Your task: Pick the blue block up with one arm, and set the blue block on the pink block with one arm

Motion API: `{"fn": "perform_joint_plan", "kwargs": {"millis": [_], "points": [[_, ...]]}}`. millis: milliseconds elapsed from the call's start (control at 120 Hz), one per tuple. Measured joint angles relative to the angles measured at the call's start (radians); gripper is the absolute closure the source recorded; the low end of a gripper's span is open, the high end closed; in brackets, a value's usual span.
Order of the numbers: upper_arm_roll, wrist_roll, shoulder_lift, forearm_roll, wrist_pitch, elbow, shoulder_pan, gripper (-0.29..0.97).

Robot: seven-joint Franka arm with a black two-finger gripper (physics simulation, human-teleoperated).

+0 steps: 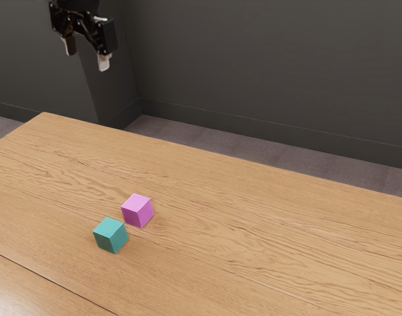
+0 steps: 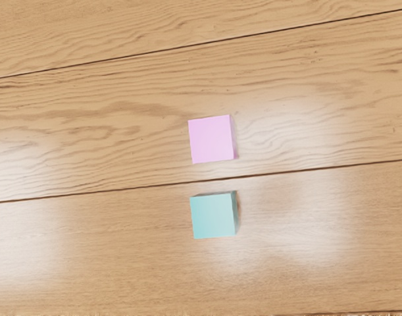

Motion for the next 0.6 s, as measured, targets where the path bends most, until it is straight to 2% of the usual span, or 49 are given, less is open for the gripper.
{"fn": "perform_joint_plan", "kwargs": {"millis": [83, 150, 375, 600], "points": [[0.002, 0.002, -0.002, 0.010, -0.002, -0.029, 0.009, 0.00], [0.003, 0.003, -0.023, 0.023, 0.009, -0.123, 0.015, 0.00], [0.004, 0.004, -0.189, 0.028, 0.168, -0.513, 0.040, 0.00], [0.009, 0.004, -0.223, 0.029, 0.366, -0.766, 0.050, 0.00]]}}
